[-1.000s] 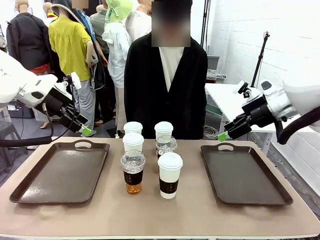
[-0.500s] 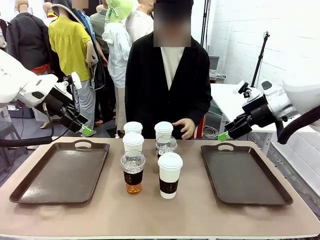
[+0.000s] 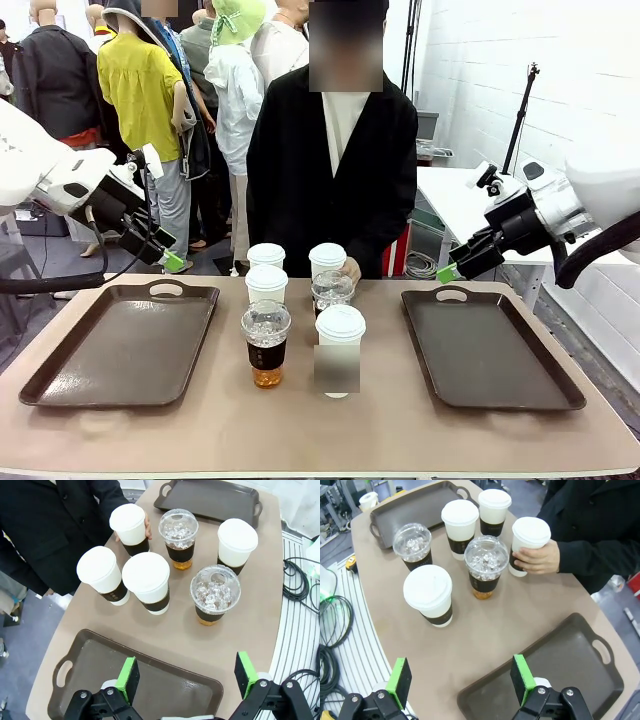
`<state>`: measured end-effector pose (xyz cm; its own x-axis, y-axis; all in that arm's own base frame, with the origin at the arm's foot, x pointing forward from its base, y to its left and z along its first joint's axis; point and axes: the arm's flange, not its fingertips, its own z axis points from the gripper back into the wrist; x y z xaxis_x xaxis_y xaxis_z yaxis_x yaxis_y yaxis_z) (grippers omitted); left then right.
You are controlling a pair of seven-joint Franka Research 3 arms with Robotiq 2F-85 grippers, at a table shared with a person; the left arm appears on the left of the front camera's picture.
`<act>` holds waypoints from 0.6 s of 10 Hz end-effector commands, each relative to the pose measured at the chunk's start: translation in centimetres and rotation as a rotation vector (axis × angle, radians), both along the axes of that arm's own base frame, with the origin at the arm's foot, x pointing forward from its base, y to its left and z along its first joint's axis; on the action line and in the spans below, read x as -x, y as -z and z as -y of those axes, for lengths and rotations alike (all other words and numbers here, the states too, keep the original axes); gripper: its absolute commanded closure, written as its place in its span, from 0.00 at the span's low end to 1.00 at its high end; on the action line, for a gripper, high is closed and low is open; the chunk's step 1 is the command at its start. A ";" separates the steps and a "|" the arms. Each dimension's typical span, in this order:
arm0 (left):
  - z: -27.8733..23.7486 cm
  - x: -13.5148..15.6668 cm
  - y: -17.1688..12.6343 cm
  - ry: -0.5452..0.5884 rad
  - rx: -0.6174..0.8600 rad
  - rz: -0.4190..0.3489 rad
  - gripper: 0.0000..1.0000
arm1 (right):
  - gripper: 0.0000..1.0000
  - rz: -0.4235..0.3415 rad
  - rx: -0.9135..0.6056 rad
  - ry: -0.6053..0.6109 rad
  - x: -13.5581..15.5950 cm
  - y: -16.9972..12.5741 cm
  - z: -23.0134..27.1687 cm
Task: Distribute the coffee onto the tray.
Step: Pick up one iced Americano and place it on the right Handle tray.
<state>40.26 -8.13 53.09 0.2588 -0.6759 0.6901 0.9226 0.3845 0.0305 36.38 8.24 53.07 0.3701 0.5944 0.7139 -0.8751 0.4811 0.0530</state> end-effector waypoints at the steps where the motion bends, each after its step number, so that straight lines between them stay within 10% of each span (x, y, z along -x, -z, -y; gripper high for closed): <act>1: -0.1 -0.3 0.2 0.016 0.024 0.005 0.00 | 0.00 0.006 -0.025 -0.021 -0.4 0.2 0.0; 6: -0.1 -0.3 0.2 0.016 0.024 0.005 0.00 | 0.00 0.006 -0.025 -0.021 -0.4 0.2 0.0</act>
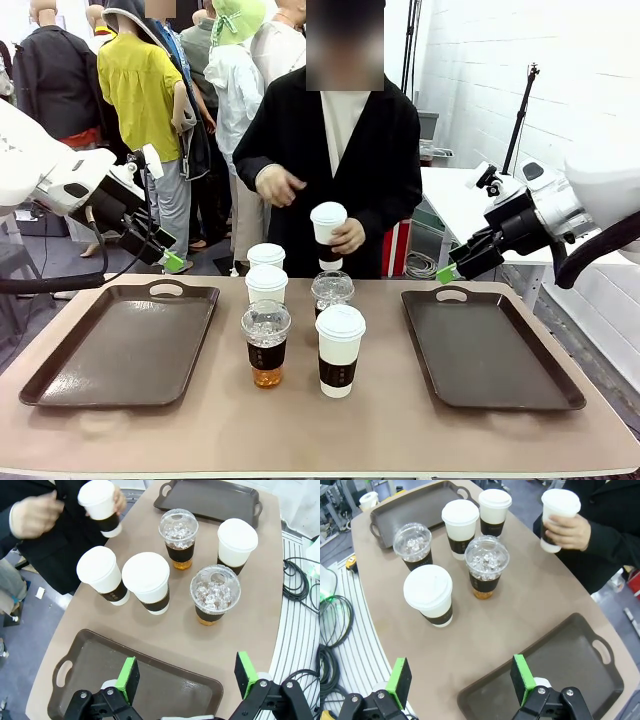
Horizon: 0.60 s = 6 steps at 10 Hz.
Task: Distribute the coffee onto the tray.
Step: Pick up one iced Americano and place it on the right Handle tray.
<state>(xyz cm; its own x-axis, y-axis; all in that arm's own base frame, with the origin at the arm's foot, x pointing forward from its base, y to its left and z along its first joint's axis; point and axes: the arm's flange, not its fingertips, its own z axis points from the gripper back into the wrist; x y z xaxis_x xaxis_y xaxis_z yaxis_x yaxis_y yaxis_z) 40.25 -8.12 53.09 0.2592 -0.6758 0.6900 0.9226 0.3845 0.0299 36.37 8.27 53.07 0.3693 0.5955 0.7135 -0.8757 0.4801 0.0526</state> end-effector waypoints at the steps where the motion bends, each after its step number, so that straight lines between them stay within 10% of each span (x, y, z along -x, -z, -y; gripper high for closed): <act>1: -0.1 -0.3 0.1 0.016 0.024 0.006 0.00 | 0.00 0.000 0.000 0.000 0.0 0.0 0.0; 6: -0.1 -0.3 0.1 0.016 0.024 0.006 0.00 | 0.00 -0.058 0.163 -0.075 -2.0 -1.0 -0.1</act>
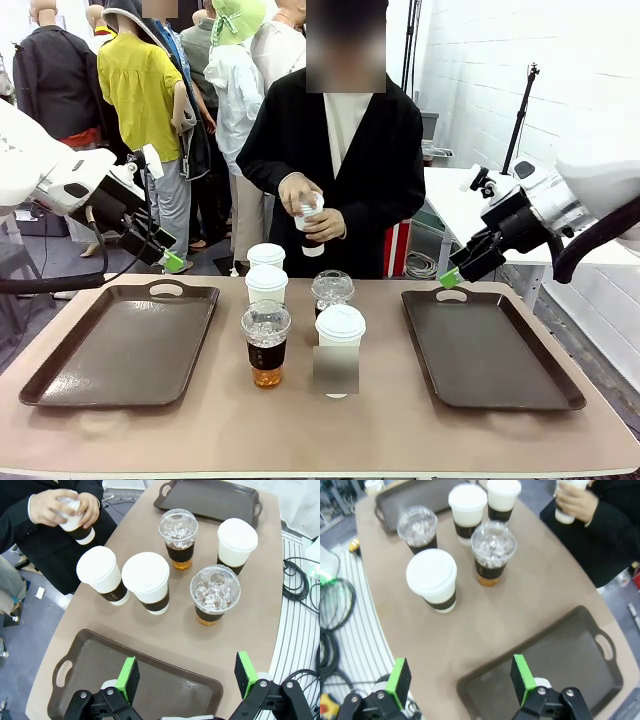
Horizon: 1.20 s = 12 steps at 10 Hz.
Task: Distribute the coffee onto the tray.
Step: Pick up one iced Americano and place it on the right Handle tray.
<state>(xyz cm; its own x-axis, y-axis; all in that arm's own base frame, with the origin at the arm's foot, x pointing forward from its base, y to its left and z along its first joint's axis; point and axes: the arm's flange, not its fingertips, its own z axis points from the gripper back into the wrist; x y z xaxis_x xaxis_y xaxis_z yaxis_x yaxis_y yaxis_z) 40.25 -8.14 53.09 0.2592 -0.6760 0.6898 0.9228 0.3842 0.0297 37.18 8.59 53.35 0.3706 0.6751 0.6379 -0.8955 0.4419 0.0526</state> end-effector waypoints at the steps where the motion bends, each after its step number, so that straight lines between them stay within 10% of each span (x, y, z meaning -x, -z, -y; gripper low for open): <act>1: -0.1 -0.3 0.1 0.015 0.025 0.006 0.00 | 0.00 -0.004 0.110 -0.050 -1.7 -0.8 0.1; 8: -0.1 -0.3 0.1 0.015 0.025 0.006 0.00 | 0.00 0.075 0.295 -0.316 -4.3 3.2 -0.1; 12: -0.1 -0.3 0.1 0.015 0.025 0.006 0.00 | 0.00 0.074 0.153 -0.337 -5.7 5.9 0.8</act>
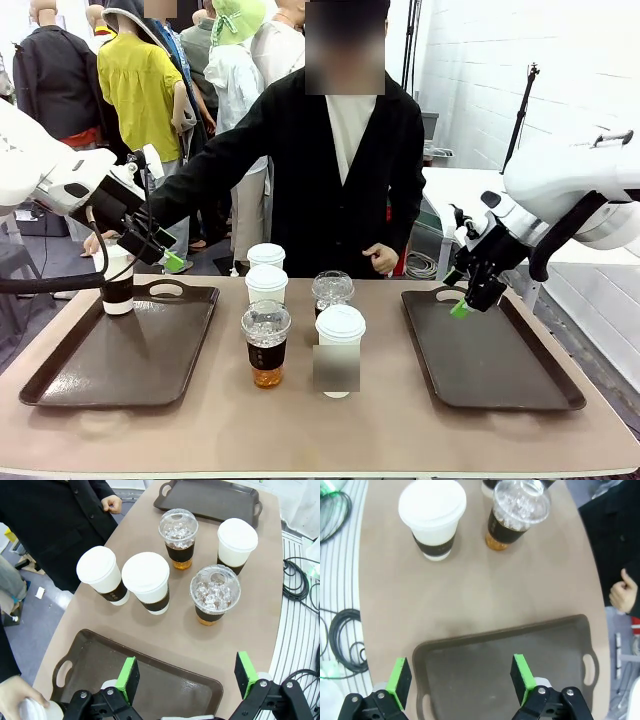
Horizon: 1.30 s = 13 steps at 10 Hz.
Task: Distribute the coffee onto the tray.
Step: Pick up one iced Americano and place it on the right Handle tray.
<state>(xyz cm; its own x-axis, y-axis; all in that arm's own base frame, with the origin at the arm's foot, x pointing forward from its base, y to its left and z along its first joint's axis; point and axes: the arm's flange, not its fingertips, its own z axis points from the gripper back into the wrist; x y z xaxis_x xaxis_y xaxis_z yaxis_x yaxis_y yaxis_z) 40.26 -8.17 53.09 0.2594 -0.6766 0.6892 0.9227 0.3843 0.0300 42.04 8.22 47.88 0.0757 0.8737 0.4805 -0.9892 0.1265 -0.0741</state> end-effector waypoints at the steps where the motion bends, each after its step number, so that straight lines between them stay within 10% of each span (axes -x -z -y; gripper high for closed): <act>1: -0.1 -0.3 0.2 0.016 0.025 0.006 0.00 | 0.00 -0.007 -0.109 -0.003 -1.2 1.1 0.7; 13: -0.1 -0.3 0.2 0.016 0.025 0.006 0.00 | 0.00 0.020 -0.340 0.090 -1.3 3.3 2.9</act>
